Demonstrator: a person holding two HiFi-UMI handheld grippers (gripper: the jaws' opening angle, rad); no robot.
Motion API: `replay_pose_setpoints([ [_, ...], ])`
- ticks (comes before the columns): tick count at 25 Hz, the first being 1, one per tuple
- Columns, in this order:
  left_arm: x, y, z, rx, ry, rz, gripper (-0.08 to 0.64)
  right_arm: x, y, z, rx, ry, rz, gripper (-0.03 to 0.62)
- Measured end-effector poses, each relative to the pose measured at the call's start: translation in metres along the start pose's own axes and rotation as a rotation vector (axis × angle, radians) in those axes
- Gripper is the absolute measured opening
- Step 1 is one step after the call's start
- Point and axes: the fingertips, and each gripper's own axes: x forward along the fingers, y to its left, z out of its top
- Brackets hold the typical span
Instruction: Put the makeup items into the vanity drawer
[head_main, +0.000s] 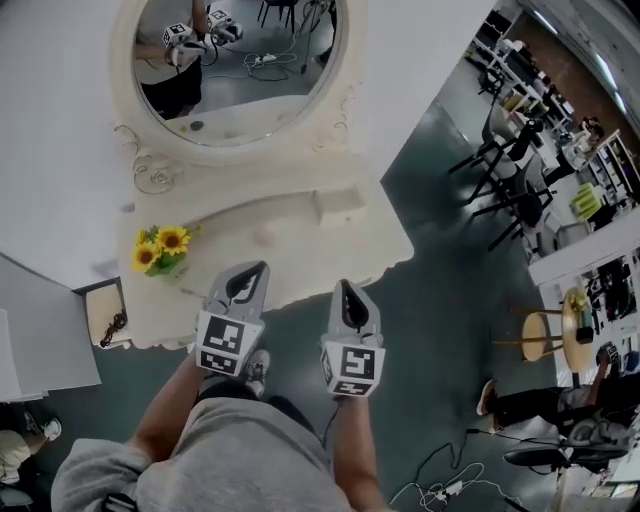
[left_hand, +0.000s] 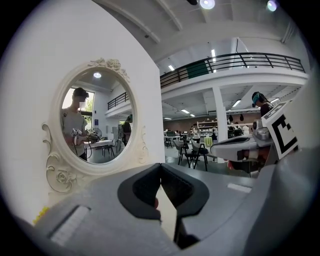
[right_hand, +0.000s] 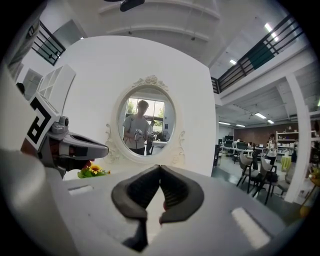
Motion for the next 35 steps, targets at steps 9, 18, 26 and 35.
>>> replay_pose_setpoints([
  [9, 0.026, 0.067, -0.016, -0.031, 0.021, 0.052, 0.011, 0.076, 0.032, 0.005, -0.018, 0.016, 0.075, 0.005],
  [18, 0.027, 0.105, -0.040, -0.068, 0.067, 0.125, 0.011, 0.122, 0.067, 0.000, -0.040, 0.046, 0.179, 0.005],
  [26, 0.030, 0.120, -0.051, -0.129, 0.095, 0.240, 0.011, 0.159, 0.079, -0.009, -0.064, 0.078, 0.321, 0.005],
  [35, 0.049, 0.132, -0.082, -0.225, 0.162, 0.416, 0.011, 0.212, 0.087, -0.037, -0.112, 0.149, 0.532, 0.005],
])
